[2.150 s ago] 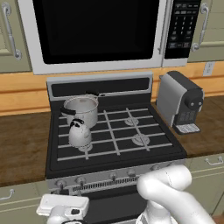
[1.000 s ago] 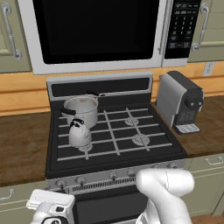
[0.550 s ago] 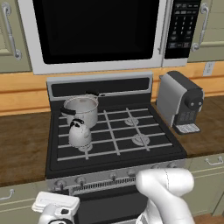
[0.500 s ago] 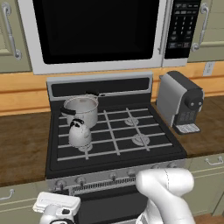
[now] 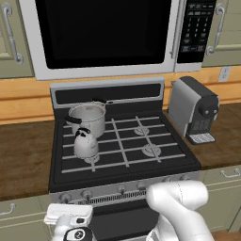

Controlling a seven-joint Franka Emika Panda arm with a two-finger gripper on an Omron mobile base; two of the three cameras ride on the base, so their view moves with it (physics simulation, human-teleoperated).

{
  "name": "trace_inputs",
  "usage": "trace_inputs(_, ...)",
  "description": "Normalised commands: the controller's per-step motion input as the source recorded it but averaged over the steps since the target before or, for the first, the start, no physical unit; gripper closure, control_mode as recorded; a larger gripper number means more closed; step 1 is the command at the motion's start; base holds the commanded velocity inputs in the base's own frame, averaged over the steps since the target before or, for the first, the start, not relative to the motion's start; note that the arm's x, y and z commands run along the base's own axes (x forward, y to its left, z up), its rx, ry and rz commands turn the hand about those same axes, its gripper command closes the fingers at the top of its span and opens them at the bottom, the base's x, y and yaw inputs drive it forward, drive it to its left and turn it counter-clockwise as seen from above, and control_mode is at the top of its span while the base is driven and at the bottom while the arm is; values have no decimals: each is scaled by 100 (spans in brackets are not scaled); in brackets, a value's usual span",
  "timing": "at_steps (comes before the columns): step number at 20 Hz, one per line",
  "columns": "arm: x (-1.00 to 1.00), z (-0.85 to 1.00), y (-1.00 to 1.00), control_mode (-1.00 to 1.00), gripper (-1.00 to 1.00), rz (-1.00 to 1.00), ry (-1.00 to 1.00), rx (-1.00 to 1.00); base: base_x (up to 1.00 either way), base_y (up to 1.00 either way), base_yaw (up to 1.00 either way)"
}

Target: Pick the kettle from the counter and place it on a stove burner. Then turn the burner on.

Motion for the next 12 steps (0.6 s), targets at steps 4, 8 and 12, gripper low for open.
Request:
trace_inputs(4,29,-12,0,-100,-100,2,0,0,0,0,0)
trace_inputs(8,19,-24,3,-100,-100,2,0,0,0,0,0)
trace_inputs(12,3,-36,21,-100,-100,1,0,-3,0,0,0)
